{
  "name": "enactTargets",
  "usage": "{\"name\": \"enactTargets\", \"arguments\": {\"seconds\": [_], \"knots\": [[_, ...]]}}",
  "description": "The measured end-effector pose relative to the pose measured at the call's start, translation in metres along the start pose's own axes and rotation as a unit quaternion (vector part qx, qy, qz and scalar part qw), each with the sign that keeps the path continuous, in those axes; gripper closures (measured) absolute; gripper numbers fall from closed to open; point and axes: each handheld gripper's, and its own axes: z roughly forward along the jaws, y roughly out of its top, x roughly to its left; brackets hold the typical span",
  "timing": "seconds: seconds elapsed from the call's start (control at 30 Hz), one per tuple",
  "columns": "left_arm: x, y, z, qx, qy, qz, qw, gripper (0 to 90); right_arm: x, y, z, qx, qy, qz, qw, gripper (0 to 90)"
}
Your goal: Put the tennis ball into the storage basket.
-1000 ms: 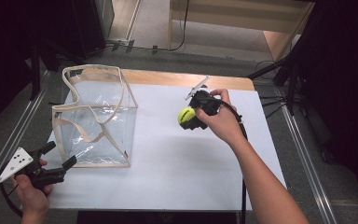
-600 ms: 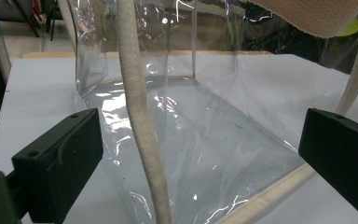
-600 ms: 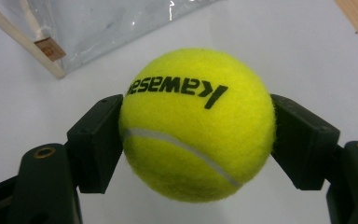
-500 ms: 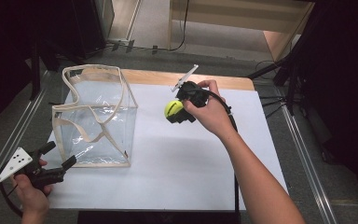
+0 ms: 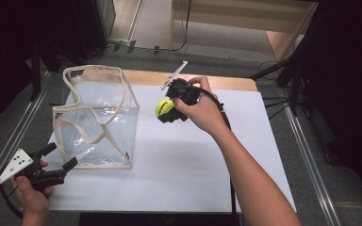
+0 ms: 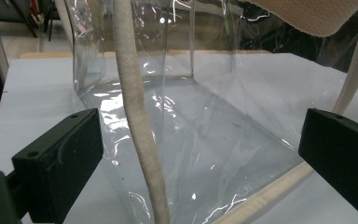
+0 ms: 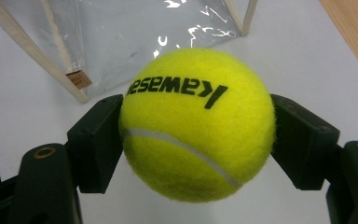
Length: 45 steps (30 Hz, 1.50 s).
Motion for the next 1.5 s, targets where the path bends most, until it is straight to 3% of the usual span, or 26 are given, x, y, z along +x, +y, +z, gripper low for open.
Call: {"name": "enactTargets", "arguments": {"seconds": [1.13,1.5], "knots": [[0.0,0.0,0.0,0.001,-0.007,0.004,1.0,0.2,0.018,0.042,0.006,0.0,0.028,-0.031,0.9991,23.4],[0.0,0.001,0.0,-0.002,-0.006,0.0,1.0,0.2,0.024,0.062,-0.004,-0.001,0.025,-0.043,0.9987,23.5]]}}
